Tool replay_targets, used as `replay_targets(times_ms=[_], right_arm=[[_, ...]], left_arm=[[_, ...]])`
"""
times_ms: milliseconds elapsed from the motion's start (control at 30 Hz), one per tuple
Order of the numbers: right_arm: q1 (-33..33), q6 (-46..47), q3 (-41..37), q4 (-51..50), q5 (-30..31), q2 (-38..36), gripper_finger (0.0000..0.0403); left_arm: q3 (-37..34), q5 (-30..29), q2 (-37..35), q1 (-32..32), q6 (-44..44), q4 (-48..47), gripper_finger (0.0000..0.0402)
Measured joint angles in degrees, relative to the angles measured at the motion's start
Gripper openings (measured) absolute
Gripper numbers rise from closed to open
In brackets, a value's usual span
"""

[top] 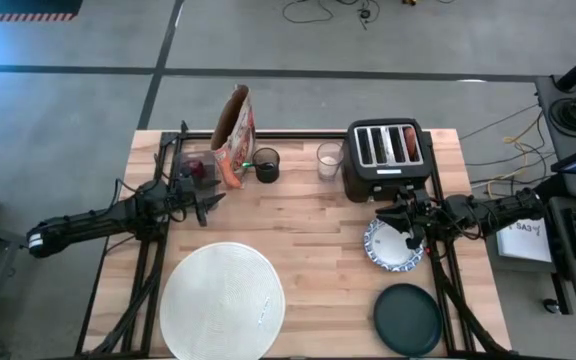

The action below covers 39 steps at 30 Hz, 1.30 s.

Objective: Arrange a breakfast setting

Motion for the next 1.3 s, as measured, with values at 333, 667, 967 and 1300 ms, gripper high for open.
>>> replay_targets(times_ms=[333, 667, 967, 1300], right_arm=[[0.0, 0.0, 0.0, 0.0, 0.0, 0.0, 0.0073], [0.0, 0.0, 0.0, 0.0, 0.0, 0.0, 0.0073], [0.0, 0.0, 0.0, 0.0, 0.0, 0.0, 0.0073], [0.0, 0.0, 0.0, 0.0, 0.0, 0.0, 0.0073]], left_arm=[[0.0, 0.0, 0.0, 0.0, 6.9, 1.5, 0.0189], [0.0, 7.5, 0.0, 0.0, 4.3, 6.9, 0.0189], [0.0, 7.5, 0.1, 0.0, -5.4, 10.4, 0.0189], [0.0, 7.7, 2.9, 0.0, -22.2, 15.3, 0.0189]])
